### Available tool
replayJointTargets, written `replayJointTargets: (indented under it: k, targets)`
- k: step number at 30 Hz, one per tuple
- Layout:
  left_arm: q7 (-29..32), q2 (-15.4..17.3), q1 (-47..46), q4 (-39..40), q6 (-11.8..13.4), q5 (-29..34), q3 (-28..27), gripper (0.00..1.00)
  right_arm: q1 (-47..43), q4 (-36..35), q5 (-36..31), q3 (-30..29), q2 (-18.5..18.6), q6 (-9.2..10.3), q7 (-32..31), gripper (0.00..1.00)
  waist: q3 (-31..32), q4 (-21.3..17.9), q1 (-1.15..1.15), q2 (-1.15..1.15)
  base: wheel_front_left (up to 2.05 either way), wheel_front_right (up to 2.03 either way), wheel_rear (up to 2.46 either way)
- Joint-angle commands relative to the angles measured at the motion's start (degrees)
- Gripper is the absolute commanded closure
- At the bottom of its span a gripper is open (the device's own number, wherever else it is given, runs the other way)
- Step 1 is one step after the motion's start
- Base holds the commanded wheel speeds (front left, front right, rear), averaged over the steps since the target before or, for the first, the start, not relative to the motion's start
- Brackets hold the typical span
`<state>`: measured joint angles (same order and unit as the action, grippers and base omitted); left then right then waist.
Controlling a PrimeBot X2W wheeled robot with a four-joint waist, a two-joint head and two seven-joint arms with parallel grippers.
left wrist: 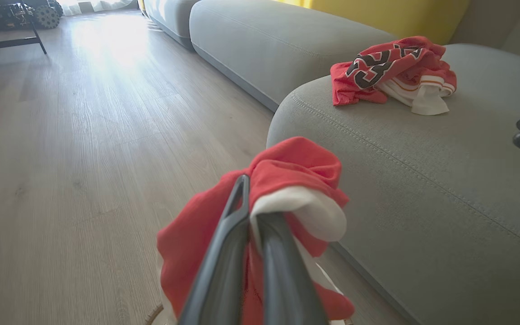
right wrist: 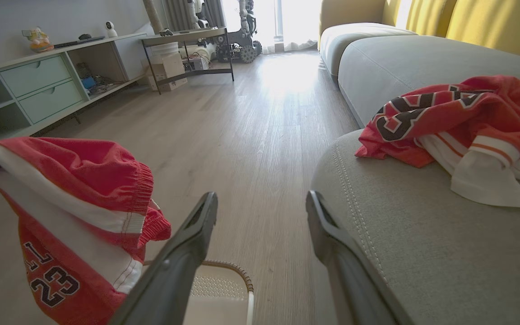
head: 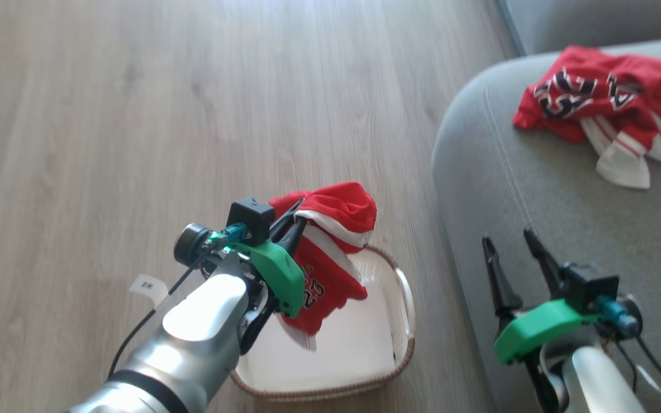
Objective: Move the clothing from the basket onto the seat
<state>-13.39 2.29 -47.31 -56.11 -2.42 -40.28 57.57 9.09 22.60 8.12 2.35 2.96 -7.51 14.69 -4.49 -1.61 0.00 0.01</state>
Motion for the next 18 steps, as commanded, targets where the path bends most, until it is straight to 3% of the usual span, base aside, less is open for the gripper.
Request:
replayJointTargets:
  k: [1, 18]
  targets:
    - [0.2, 0.6, -1.6, 2.0, 0.5, -0.6, -0.9, 1.00, -0.1, -1.0, 0.6, 2.1, -0.1, 0.02, 0.3, 0.00, 5.0, 2.0, 0.00, -0.01, 0.00, 0.00, 0.00]
    - [5.5, 0.6, -6.1, 7.6, 0.0, -2.2, 0.1, 1.00, -0.7, 1.7, 2.3, 10.8, -0.1, 0.02, -0.1, 0.00, 10.6, 4.3, 0.00, -0.01, 0.00, 0.00, 0.00]
